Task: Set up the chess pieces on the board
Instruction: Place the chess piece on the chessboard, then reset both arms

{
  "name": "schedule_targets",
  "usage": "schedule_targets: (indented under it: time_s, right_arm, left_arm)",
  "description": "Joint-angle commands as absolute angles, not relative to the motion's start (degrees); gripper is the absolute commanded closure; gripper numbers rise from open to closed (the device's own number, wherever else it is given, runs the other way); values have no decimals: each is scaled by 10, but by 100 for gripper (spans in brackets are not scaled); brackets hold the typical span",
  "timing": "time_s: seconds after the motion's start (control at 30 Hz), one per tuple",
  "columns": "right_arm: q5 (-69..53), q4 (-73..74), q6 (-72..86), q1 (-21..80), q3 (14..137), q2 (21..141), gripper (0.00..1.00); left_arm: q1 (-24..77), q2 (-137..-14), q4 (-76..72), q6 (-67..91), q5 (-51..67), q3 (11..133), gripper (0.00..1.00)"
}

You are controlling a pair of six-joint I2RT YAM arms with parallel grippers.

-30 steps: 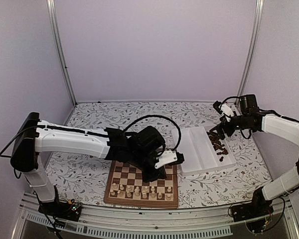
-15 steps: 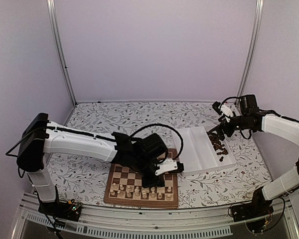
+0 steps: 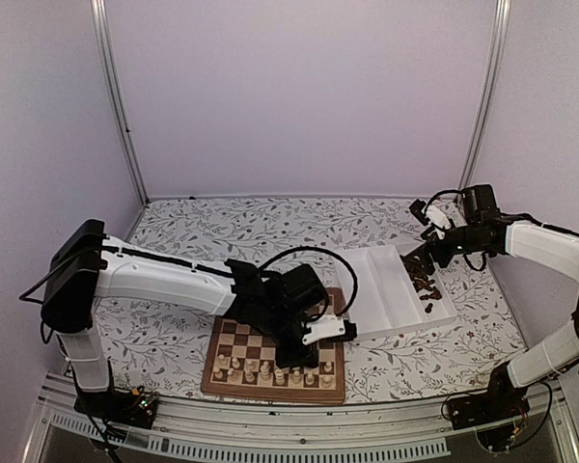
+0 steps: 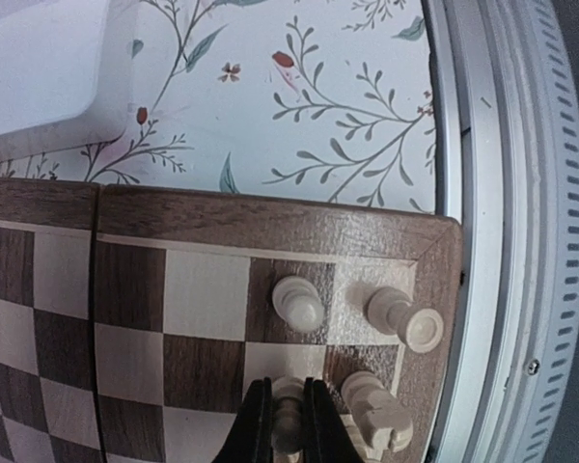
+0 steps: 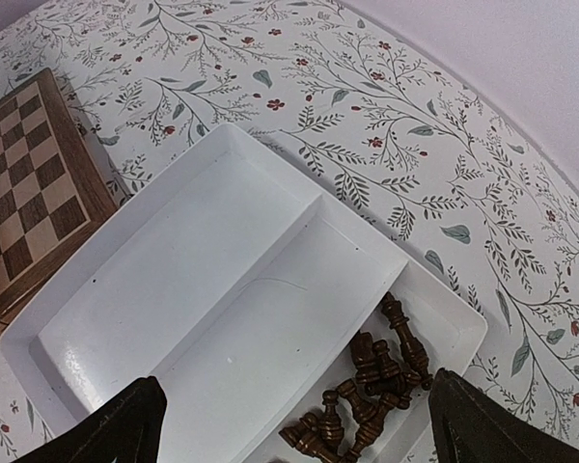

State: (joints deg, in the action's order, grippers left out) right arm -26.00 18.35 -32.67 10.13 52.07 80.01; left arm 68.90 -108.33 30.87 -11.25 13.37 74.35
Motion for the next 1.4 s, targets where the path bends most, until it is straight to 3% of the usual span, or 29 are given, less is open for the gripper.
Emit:
schedule_targets:
  time_s: [0.0,0.37,0.57,0.97,1.17,1.37]
  right_arm:
    - [-272,190,-334,104,522,803,1]
    - [-279,195,-336,103,524,804,1]
    - [-285,199,-335,103,528,802,1]
    - [-223,203,-311,103,609,741,1]
    - [-211,170,-228,101,616,705,1]
    - [-144,139,-171,98,604,670,1]
  left_arm:
    - [698,-1096,321,-121,144,758,93]
    - [698,-1099,316,-114,133,761,74]
    - [698,-1090,316,-115,122,765,71]
    - [643,-984,320,-132,-67,781,62]
    - [579,-914,266,-125,-229,777,38]
    - [494,-816,158,-87,-272,724,23]
